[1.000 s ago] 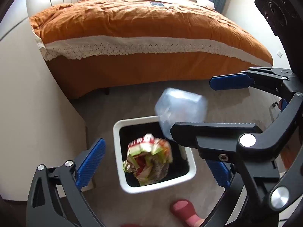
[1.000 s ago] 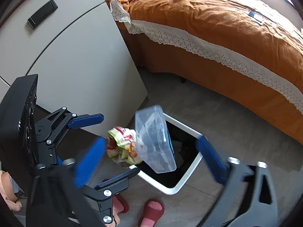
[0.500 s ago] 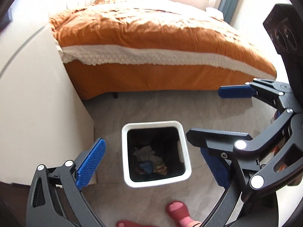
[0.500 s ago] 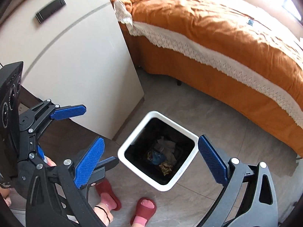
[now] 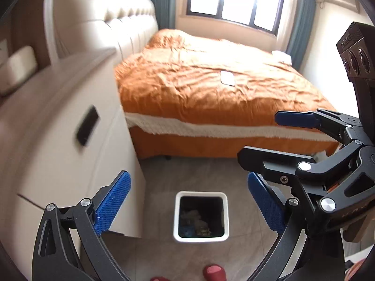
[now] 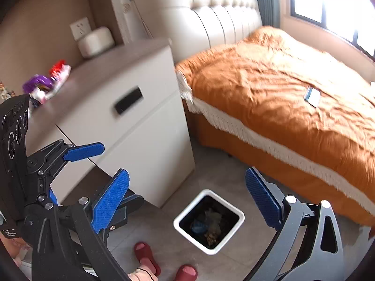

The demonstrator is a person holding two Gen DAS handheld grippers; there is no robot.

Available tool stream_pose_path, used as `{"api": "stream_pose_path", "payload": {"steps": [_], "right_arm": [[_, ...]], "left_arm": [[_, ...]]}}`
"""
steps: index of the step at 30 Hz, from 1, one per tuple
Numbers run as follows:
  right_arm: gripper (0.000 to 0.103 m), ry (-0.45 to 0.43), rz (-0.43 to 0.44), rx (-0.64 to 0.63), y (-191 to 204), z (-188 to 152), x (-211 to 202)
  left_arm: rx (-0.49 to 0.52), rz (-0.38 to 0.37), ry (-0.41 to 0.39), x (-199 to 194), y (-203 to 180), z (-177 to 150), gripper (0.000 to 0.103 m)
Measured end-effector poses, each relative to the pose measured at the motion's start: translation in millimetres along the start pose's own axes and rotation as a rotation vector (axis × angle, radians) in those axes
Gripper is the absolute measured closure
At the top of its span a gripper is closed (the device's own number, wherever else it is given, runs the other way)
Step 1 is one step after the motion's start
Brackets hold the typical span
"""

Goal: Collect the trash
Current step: 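Move both open tools back toward the desk, then grasp the clear plastic bag with the left tool while the right tool grasps the purple snack bag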

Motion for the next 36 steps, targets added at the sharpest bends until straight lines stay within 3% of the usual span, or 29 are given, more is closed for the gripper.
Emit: {"api": "stream_pose_path", "payload": {"steps": [11,19,28,36], "right_arm": [[0.004,-0.135,0.149,-0.17,93,71,-57],[0.004,-0.155,0.245,-0.306,170,101,-58],[0.004,-0.135,0.339,-0.419,251,130,-41],[0.004,-0.096,0.374,-0.493,303,146,-13]], "left_arm": [[-0.137,0.193,-0.125,-125,67,21,0.005],[-0.236,0.348,-0.16,-189,135,-1,0.005],[-0.348,0.442,-0.156,-230,205,-34,0.005],[-0.431,0.464,-0.131,-228,256,-55,0.005]]}}
Point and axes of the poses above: each gripper's, at about its wrist camera, not at the fingertips, and x roughly the way its jaws point, y to its left, z to its top, the point moved 4 cm from there along x, roughly the way its jaws point, and after that the axes turned 12 degrees about y, right-handed, at the moved point
